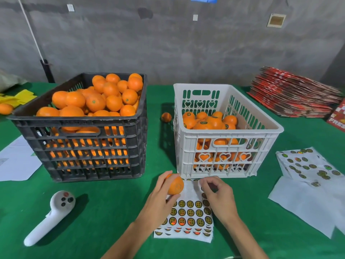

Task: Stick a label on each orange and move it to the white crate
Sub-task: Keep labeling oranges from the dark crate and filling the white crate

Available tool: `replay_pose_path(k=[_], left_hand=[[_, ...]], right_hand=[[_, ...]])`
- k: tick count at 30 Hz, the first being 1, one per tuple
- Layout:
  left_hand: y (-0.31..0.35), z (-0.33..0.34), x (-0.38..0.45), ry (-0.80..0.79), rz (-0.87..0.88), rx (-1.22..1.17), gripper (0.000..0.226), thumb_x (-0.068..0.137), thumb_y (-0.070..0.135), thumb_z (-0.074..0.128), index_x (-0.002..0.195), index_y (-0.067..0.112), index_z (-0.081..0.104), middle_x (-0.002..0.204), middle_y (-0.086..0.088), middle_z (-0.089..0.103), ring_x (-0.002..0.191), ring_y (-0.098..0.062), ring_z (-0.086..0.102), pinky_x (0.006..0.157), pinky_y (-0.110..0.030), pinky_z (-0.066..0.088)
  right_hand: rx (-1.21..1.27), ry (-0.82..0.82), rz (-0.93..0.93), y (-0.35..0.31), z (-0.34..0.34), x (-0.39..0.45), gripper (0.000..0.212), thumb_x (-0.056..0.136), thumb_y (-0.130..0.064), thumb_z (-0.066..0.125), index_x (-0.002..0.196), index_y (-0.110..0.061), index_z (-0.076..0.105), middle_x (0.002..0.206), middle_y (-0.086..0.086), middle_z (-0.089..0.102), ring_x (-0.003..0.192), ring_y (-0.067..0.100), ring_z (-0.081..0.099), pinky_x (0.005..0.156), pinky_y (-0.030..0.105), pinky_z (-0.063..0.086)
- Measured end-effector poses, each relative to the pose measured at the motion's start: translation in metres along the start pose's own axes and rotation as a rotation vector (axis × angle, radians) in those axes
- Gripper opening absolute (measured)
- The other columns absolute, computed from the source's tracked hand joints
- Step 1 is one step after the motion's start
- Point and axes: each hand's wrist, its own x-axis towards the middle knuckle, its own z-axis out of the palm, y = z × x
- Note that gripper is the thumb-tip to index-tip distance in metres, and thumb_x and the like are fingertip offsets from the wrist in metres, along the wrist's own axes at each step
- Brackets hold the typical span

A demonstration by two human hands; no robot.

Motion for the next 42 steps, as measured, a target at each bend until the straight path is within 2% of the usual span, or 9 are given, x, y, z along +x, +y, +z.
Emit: replay_pose_path(k=[4, 14, 17, 21, 25, 29, 32, 37, 42], left_hand=[[0.016, -0.007, 0.008, 0.111, 0.0, -0.082, 0.071, 0.092, 0.043, 0.075, 0.144, 0.063, 0.031, 0.151, 0.035, 0.03, 0.128, 0.017, 0.044, 0.096, -0.001, 0.04], [0.058, -0.054, 0.03, 0.371, 0.072, 0.003, 0.074, 0.093, 0.02, 0.077, 0.156, 0.035, 0.04, 0.148, 0.034, 0.036, 0.131, 0.01, 0.045, 0.103, -0.013, 0.044], [0.076, -0.067, 0.04, 0.428, 0.097, 0.045, 0.075, 0.094, 0.026, 0.076, 0.157, 0.036, 0.037, 0.151, 0.03, 0.034, 0.128, 0.008, 0.044, 0.102, -0.028, 0.05], [0.105, -0.086, 0.063, 0.375, 0.203, 0.099, 0.08, 0.095, 0.022, 0.075, 0.158, 0.041, 0.028, 0.157, 0.027, 0.026, 0.133, 0.0, 0.043, 0.104, -0.036, 0.053], [0.122, -0.113, 0.086, 0.329, 0.28, 0.155, 0.08, 0.096, 0.019, 0.071, 0.161, 0.034, 0.026, 0.164, 0.019, 0.023, 0.146, -0.006, 0.039, 0.117, -0.039, 0.044], [0.117, -0.173, 0.103, 0.529, 0.266, 0.351, 0.058, 0.098, 0.028, 0.069, 0.15, 0.018, 0.046, 0.153, 0.002, 0.046, 0.141, -0.014, 0.045, 0.117, -0.035, 0.04], [0.092, -0.232, 0.115, 0.603, 0.07, 0.551, 0.049, 0.096, 0.024, 0.071, 0.138, 0.004, 0.056, 0.137, -0.017, 0.058, 0.126, -0.037, 0.053, 0.104, -0.049, 0.045], [0.045, -0.312, 0.134, 0.414, -0.69, 0.741, 0.083, 0.093, 0.049, 0.071, 0.154, 0.006, 0.035, 0.155, -0.027, 0.038, 0.143, -0.049, 0.034, 0.115, -0.056, 0.034], [0.025, -0.345, 0.143, 0.284, -0.866, 0.65, 0.125, 0.071, 0.054, 0.09, 0.161, 0.007, 0.019, 0.16, -0.023, 0.039, 0.149, -0.047, 0.031, 0.116, -0.055, 0.037]], right_hand=[[-0.014, 0.106, -0.216, -0.04, 0.02, 0.0, 0.01, 0.096, -0.022, 0.071, 0.093, -0.03, 0.077, 0.094, -0.019, 0.07, 0.092, 0.006, 0.067, 0.081, 0.019, 0.053], [-0.264, 0.147, -0.576, -0.115, 0.038, 0.004, 0.031, 0.102, -0.025, 0.064, 0.129, -0.011, 0.07, 0.131, -0.002, 0.064, 0.122, 0.013, 0.059, 0.103, 0.035, 0.05], [-0.292, 0.11, -0.594, -0.132, 0.039, 0.007, 0.055, 0.098, -0.042, 0.064, 0.142, -0.009, 0.058, 0.146, 0.0, 0.055, 0.133, 0.01, 0.052, 0.111, 0.019, 0.041], [-0.194, 0.177, -0.552, -0.159, 0.027, 0.032, 0.064, 0.091, -0.049, 0.069, 0.143, -0.014, 0.055, 0.141, 0.0, 0.059, 0.126, 0.009, 0.056, 0.102, 0.002, 0.034], [-0.244, 0.196, -0.53, -0.167, 0.005, 0.066, 0.068, 0.093, -0.049, 0.068, 0.148, -0.014, 0.049, 0.147, 0.002, 0.056, 0.131, 0.013, 0.053, 0.109, 0.021, 0.044], [-0.382, 0.238, -0.408, -0.151, -0.029, 0.095, 0.073, 0.098, -0.05, 0.059, 0.158, -0.017, 0.035, 0.162, 0.002, 0.037, 0.148, 0.017, 0.036, 0.121, 0.038, 0.03], [-0.518, 0.338, -0.341, -0.136, -0.05, 0.112, 0.059, 0.103, -0.041, 0.055, 0.154, -0.014, 0.043, 0.162, 0.003, 0.036, 0.15, 0.023, 0.034, 0.122, 0.046, 0.028], [-0.596, 0.342, -0.354, -0.128, -0.051, 0.126, 0.044, 0.102, -0.032, 0.058, 0.139, -0.007, 0.06, 0.152, 0.011, 0.051, 0.144, 0.027, 0.042, 0.122, 0.049, 0.031], [-0.521, 0.304, -0.469, -0.137, -0.031, 0.121, 0.036, 0.101, -0.026, 0.061, 0.131, -0.008, 0.067, 0.144, 0.008, 0.059, 0.137, 0.023, 0.049, 0.119, 0.042, 0.034]])
